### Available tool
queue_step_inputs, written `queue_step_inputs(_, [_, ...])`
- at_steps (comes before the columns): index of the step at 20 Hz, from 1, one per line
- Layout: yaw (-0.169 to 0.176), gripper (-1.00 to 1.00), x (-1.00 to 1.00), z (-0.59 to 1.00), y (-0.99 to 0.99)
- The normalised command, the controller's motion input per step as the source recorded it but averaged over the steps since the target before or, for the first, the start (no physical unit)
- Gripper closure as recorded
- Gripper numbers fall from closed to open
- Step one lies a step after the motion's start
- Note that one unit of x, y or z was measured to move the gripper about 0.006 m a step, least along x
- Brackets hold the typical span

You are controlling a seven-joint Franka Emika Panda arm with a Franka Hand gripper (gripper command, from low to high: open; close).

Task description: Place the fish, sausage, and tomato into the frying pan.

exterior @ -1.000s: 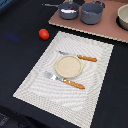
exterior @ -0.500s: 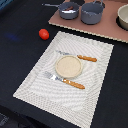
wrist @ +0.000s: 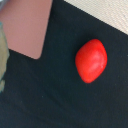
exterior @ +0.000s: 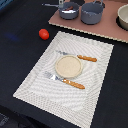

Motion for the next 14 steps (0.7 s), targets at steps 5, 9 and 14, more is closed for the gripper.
queue_step_inputs(5, [-0.15,-1.0,-0.29,-0.32,-0.27])
queue_step_inputs(9, [-0.211,-1.0,-0.28,-0.13,-0.08])
queue_step_inputs(14, [-0.169,-1.0,-0.39,-0.23,-0.21])
